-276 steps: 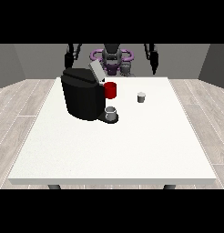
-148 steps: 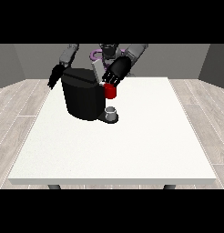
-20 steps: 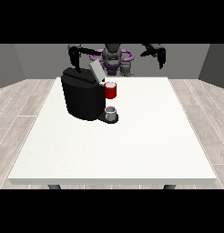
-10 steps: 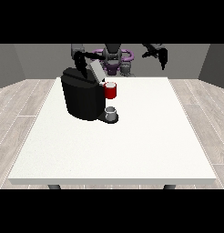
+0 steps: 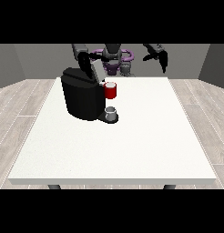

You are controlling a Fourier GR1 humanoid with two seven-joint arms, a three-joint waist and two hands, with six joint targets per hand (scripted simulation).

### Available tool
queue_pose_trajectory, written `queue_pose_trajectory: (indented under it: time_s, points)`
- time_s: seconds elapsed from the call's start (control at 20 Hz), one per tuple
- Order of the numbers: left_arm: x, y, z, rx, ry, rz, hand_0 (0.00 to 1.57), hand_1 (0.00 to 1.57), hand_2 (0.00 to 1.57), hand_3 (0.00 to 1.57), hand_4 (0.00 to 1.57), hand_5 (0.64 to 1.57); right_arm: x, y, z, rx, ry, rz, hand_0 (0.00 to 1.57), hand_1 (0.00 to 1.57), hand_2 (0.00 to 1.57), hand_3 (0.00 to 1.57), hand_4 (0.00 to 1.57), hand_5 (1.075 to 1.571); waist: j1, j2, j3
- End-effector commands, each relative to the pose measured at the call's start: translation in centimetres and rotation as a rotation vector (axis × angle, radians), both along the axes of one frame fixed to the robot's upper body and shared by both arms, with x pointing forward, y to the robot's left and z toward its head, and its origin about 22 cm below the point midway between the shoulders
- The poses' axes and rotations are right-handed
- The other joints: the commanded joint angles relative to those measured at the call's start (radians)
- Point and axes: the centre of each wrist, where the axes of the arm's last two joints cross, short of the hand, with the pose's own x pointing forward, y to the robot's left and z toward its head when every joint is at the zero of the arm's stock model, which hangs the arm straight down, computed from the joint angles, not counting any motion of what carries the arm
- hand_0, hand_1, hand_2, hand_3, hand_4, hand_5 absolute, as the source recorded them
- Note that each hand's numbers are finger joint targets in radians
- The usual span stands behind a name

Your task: Insert the coffee pod into the coffee machine and close the lid

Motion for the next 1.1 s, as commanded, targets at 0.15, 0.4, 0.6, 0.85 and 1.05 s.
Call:
queue_pose_trajectory:
  time_s: [0.15, 0.4, 0.6, 0.85, 1.05]
  points:
    - [0.3, -0.8, 1.1, 0.005, -0.022, -0.055, 0.0, 0.0, 0.0, 0.0, 0.41, 1.571, 1.7, 1.6, 3.6, -0.094, -0.08, 0.044, 0.0, 0.0, 0.0, 0.0, 0.12, 1.571, 0.066, 0.03, -0.0007]
    - [1.6, -1.6, 2.0, 0.002, -0.043, -0.024, 0.0, 0.0, 0.0, 0.0, 0.36, 1.571, 1.9, 4.0, 6.3, -0.109, -0.141, 0.106, 0.0, 0.0, 0.0, 0.0, 0.0, 1.571, 0.045, 0.061, -0.0007]
    - [0.7, -0.6, 0.9, -0.002, -0.039, -0.07, 0.0, 0.0, 0.0, 0.0, 0.33, 1.571, 1.5, 5.2, 5.9, -0.12, -0.13, 0.088, 0.0, 0.0, 0.0, 0.0, 0.0, 1.571, 0.097, 0.055, -0.0012]
    - [2.1, -2.1, 2.6, -0.006, -0.064, -0.104, 0.0, 0.0, 0.0, 0.0, 0.38, 1.571, 1.6, 5.6, 8.9, -0.22, -0.187, 0.1, 0.0, 0.0, 0.0, 0.0, 0.08, 1.571, 0.137, 0.076, -0.0006]
    - [2.3, -2.3, 2.7, -0.003, -0.097, -0.115, 0.0, 0.0, 0.0, 0.0, 0.4, 1.571, 1.5, 5.2, 11.1, -0.242, -0.231, 0.05, 0.0, 0.0, 0.0, 0.0, 0.26, 1.571, 0.174, 0.107, -0.001]
